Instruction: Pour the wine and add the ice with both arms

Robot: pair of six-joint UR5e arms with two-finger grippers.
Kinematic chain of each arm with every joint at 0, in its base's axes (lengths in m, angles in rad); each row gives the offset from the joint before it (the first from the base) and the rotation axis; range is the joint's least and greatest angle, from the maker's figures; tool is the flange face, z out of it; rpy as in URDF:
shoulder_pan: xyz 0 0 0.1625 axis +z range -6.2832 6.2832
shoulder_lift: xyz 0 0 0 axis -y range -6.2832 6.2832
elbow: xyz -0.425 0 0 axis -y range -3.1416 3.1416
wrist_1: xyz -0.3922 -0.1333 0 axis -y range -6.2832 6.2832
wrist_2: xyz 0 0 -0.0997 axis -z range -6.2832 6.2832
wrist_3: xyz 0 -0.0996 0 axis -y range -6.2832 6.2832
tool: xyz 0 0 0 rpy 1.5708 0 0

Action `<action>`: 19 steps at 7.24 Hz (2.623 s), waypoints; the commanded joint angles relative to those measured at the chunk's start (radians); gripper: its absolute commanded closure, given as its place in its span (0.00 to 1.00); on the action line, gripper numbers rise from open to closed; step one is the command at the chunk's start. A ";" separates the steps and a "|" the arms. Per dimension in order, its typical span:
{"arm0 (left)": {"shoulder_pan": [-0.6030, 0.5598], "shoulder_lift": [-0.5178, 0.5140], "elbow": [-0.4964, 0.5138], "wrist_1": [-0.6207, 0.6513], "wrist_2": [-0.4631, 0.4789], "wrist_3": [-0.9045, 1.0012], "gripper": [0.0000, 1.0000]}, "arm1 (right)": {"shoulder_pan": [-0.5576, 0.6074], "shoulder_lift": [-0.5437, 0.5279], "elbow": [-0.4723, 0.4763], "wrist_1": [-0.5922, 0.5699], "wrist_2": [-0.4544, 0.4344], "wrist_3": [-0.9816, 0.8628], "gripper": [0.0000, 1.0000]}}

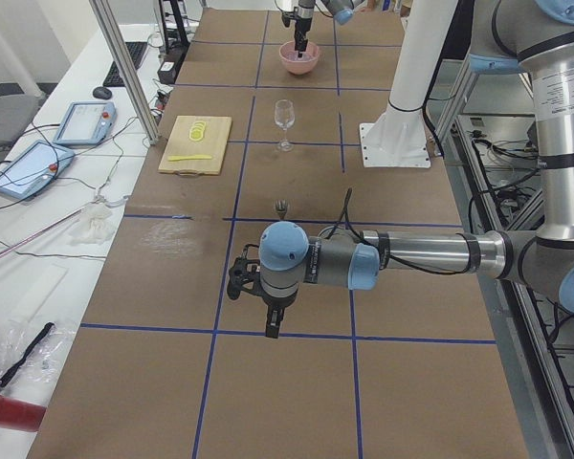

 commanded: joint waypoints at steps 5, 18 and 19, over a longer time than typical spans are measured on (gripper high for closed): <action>0.000 0.000 0.000 -0.015 0.000 0.000 0.00 | -0.011 -0.007 0.034 -0.002 -0.006 -0.029 1.00; -0.003 -0.014 -0.041 -0.015 0.000 0.002 0.00 | -0.299 1.206 -0.141 -0.942 -0.228 0.445 1.00; -0.005 -0.014 -0.041 -0.015 -0.001 0.002 0.00 | -0.312 1.214 -0.166 -0.942 -0.238 0.446 1.00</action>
